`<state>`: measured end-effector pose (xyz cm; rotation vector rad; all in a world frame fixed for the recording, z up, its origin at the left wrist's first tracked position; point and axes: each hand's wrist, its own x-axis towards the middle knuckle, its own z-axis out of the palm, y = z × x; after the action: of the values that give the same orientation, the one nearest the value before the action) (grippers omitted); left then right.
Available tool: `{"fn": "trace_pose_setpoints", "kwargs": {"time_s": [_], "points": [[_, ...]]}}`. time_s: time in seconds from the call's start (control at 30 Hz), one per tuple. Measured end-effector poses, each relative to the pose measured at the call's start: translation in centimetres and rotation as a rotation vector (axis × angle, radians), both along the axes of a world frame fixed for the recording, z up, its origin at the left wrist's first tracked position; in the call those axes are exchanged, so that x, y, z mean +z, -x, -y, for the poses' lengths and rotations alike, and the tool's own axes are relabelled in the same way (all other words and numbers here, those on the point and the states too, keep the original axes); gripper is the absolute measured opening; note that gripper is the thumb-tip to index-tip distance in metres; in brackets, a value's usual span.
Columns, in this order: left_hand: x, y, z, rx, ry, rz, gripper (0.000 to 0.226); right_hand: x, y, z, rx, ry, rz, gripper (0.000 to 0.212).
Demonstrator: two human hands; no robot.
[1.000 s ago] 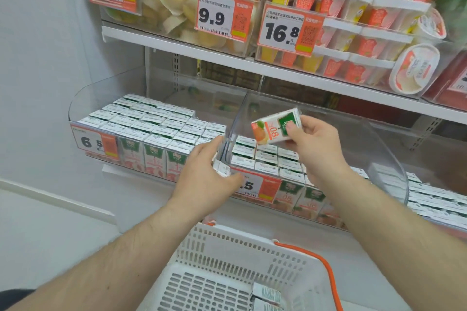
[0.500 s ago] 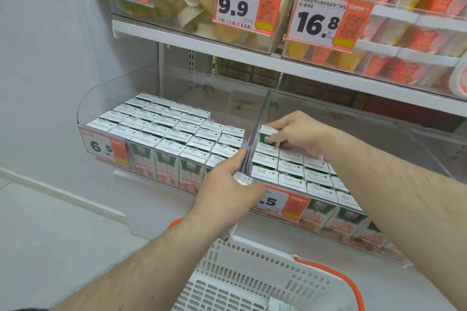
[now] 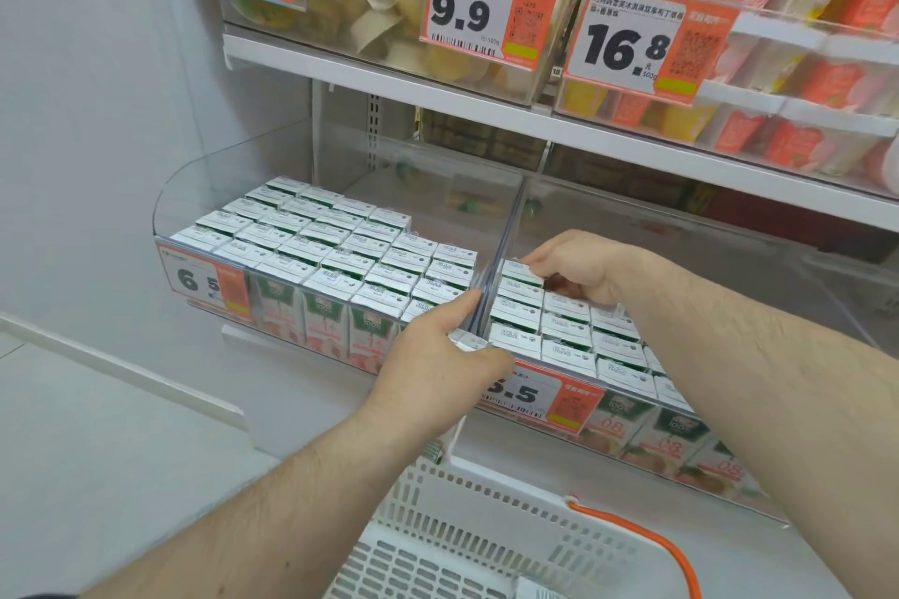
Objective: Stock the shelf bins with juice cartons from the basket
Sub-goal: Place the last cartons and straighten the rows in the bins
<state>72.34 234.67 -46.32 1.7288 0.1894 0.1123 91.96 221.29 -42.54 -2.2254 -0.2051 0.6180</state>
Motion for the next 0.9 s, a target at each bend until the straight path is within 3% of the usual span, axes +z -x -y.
{"fn": "trace_pose_setpoints", "kwargs": {"time_s": [0.17,0.27,0.37,0.43,0.5,0.57,0.7,0.8,0.9], "points": [[0.9,0.6,0.3,0.147,-0.012,0.036,0.067,0.2,0.5,-0.4,0.020,0.181,0.150,0.025],[1.2,1.5,0.5,0.193,0.077,0.049,0.051,0.3,1.0,-0.4,0.011,0.209,0.218,0.021],[1.6,1.9,0.1,0.174,0.448,-0.096,0.045,-0.1,1.7,0.0,-0.025,0.221,0.309,0.018],[2.2,2.1,-0.3,0.169,0.737,-0.192,0.043,0.1,2.6,0.1,-0.142,0.201,0.473,0.017],[2.5,2.2,-0.9,0.184,0.917,-0.228,0.042,0.7,4.6,0.0,-0.262,0.106,0.667,0.015],[3.0,2.4,-1.5,0.144,1.050,-0.228,0.045,1.5,7.6,-0.7,-0.249,-0.009,0.752,0.019],[3.1,2.2,-2.4,0.061,1.199,-0.231,0.055,2.2,14.2,-1.8,-0.150,-0.182,0.674,0.021],[2.9,1.9,-2.6,-0.041,1.311,-0.161,0.073,2.3,17.7,-2.1,-0.023,-0.301,0.417,0.013],[3.6,2.4,-2.4,-0.041,1.315,-0.089,0.054,1.5,19.4,-2.4,0.090,-0.158,0.312,0.050]]}}
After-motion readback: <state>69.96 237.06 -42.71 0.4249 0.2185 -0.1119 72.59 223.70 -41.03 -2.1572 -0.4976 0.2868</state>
